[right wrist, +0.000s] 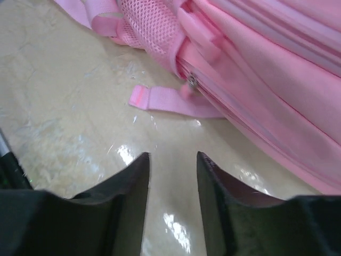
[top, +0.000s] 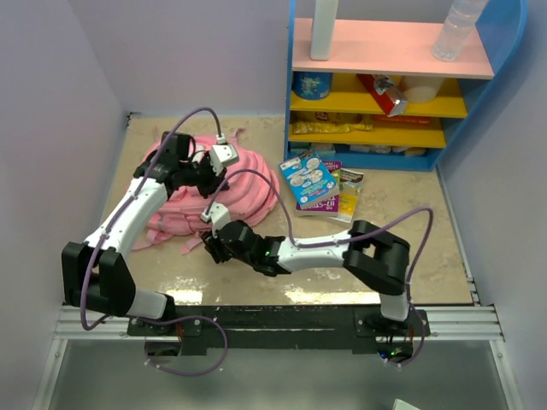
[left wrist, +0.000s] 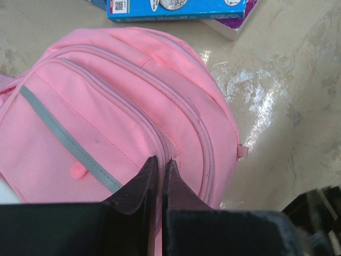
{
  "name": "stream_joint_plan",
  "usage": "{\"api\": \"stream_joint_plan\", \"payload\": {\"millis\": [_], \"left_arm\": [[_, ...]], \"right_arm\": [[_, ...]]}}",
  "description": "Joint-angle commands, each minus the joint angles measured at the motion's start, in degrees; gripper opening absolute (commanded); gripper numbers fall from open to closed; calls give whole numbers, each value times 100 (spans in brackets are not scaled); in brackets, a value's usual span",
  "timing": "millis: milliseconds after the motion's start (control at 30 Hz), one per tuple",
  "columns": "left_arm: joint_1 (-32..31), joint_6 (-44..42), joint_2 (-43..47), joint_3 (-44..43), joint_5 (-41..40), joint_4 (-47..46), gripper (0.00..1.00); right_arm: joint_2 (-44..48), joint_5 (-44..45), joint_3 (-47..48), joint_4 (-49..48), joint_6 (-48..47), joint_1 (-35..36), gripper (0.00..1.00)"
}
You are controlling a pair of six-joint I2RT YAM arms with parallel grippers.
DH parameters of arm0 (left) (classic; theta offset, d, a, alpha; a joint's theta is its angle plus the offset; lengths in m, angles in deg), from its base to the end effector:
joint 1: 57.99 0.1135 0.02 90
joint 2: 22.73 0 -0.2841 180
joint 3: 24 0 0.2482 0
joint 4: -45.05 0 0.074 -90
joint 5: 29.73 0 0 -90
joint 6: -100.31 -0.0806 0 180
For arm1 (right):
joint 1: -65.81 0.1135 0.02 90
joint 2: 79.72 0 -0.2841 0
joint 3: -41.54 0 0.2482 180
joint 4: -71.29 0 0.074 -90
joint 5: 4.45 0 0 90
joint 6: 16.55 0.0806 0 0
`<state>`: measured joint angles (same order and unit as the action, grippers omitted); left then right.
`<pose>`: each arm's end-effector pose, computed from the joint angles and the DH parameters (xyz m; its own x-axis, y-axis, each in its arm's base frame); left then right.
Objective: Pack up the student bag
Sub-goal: Unzip the student bag at the center of the board, then pick up the book from the center of the board.
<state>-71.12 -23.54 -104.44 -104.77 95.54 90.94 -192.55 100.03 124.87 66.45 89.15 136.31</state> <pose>0.3038 -0.1187 0.2886 -0.2723 0.5305 -0.8028 0.8692 0.4935 0.0313 0.1807 0.4499 0.1897 -0.3605 -0.2332 -0.9031 -0.7679 0.6238 0.1455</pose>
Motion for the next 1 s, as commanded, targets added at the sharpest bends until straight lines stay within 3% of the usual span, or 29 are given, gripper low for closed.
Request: {"api": "stream_joint_plan", "payload": {"millis": [0,100,233,300,500,633,667,700,767,867,967], "left_arm": [[582,-736,506,-168,647,560,0],[872,-1148,717,-160,910,991,0],[1057,-1747,973,-168,1175,1511,0],[1145,-1975,1017,-168,1185,1696,0],[1181,-2013,772,-54,895,1776,0],[1181,-1854,604,-37,728,1723,0],[1181,-1836,560,-71,675,1740,4],[1181,-1819,490,-106,553,1793,17],[1181,-1688,481,-290,333,1750,29],[1155,-933,595,-684,226,1337,100],[788,-564,464,-1343,174,1249,100]], "right_arm": [[1131,327,-735,-112,38,-54,46],[1764,485,-1202,-130,204,-255,46],[2169,477,-1529,-112,679,-1044,25],[2257,651,-1424,203,829,-1266,22],[2495,1030,-986,1353,1057,-2144,46],[2547,952,-826,1996,1172,-3197,59],[2573,899,-808,2084,1198,-3357,60],[2600,846,-834,2094,1207,-3524,60],[2618,759,-835,2155,1285,-3981,61],[2504,644,-835,2182,1391,-4526,62],[2302,512,-773,2261,1435,-4843,62]]}}
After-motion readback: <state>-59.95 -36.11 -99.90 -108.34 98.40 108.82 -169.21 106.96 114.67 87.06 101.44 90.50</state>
